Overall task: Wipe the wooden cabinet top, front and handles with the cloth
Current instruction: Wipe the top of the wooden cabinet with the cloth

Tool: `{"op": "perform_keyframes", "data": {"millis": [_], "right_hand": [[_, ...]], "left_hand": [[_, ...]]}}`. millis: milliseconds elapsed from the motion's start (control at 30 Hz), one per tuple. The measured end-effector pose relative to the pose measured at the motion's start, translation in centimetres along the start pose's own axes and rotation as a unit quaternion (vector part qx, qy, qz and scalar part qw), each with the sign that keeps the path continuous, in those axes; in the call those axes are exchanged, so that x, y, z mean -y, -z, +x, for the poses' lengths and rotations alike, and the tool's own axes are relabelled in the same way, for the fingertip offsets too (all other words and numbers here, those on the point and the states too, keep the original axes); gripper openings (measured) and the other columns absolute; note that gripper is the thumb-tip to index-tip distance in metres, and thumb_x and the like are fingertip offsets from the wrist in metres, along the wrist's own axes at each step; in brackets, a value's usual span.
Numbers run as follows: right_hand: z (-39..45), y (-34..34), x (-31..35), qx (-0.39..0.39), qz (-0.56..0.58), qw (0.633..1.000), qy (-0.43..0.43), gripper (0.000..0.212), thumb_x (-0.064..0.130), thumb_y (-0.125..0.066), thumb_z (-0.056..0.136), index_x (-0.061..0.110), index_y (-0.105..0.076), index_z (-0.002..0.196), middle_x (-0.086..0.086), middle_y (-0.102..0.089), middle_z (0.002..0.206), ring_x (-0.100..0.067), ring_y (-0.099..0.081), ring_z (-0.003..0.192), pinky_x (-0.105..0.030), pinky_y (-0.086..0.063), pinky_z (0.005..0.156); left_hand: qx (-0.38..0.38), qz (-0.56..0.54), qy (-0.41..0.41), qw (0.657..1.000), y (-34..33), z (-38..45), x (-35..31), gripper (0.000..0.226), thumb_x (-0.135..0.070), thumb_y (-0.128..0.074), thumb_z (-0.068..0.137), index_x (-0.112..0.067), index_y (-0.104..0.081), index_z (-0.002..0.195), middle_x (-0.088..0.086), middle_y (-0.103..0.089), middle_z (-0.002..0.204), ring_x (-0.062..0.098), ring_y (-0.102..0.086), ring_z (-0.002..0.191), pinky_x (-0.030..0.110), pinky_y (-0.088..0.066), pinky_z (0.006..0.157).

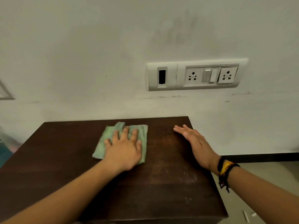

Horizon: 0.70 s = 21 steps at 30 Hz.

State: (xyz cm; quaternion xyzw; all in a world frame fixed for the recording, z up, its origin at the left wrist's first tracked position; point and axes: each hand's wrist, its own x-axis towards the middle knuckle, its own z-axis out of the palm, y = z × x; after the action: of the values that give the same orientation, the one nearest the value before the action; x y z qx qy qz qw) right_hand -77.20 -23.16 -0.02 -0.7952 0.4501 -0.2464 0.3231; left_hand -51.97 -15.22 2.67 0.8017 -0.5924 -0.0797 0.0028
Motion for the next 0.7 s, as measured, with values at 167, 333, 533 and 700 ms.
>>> {"op": "perform_keyframes", "data": {"millis": [167, 333, 533, 700], "right_hand": [[0.3, 0.3, 0.7, -0.004, 0.028, 1.0, -0.004, 0.069, 0.06, -0.006, 0.095, 0.036, -0.041, 0.15, 0.021, -0.034, 0.156, 0.005, -0.017, 0.147, -0.024, -0.005, 0.123], [-1.1, 0.6, 0.6, -0.005, 0.095, 0.994, -0.044, 0.068, 0.063, 0.0, 0.097, 0.04, -0.031, 0.153, 0.039, -0.019, 0.145, 0.029, -0.009, 0.13, -0.004, 0.0, 0.108], [0.5, 0.6, 0.3, -0.031, 0.178, 0.983, -0.041, 0.066, 0.075, 0.0, 0.09, 0.053, -0.025, 0.147, 0.03, -0.014, 0.158, 0.01, -0.005, 0.147, -0.017, -0.001, 0.118], [-0.4, 0.5, 0.1, -0.027, 0.203, 0.976, -0.068, 0.073, 0.072, -0.001, 0.092, 0.043, -0.027, 0.154, 0.028, -0.017, 0.157, 0.005, -0.01, 0.146, -0.019, -0.004, 0.116]], "left_hand": [[0.004, -0.015, -0.153, 0.988, 1.1, 4.4, -6.3, 0.056, -0.054, -0.016, 0.103, -0.045, -0.006, 0.158, -0.009, -0.002, 0.17, 0.026, 0.0, 0.156, 0.062, -0.005, 0.121], [-0.002, -0.028, 0.02, 0.999, -0.3, 2.1, -5.6, 0.061, -0.049, -0.017, 0.103, -0.033, -0.005, 0.16, 0.002, -0.001, 0.17, 0.038, -0.001, 0.154, 0.067, -0.004, 0.118], [0.017, -0.026, -0.182, 0.983, 1.1, 5.4, -11.0, 0.056, -0.049, -0.017, 0.104, -0.039, -0.009, 0.159, -0.006, -0.002, 0.17, 0.026, 0.003, 0.156, 0.063, 0.0, 0.12], [0.008, -0.013, -0.094, 0.995, -0.5, 0.2, -9.3, 0.06, -0.049, -0.019, 0.103, -0.035, -0.004, 0.16, -0.001, 0.003, 0.17, 0.032, 0.007, 0.155, 0.062, 0.001, 0.121]]}}
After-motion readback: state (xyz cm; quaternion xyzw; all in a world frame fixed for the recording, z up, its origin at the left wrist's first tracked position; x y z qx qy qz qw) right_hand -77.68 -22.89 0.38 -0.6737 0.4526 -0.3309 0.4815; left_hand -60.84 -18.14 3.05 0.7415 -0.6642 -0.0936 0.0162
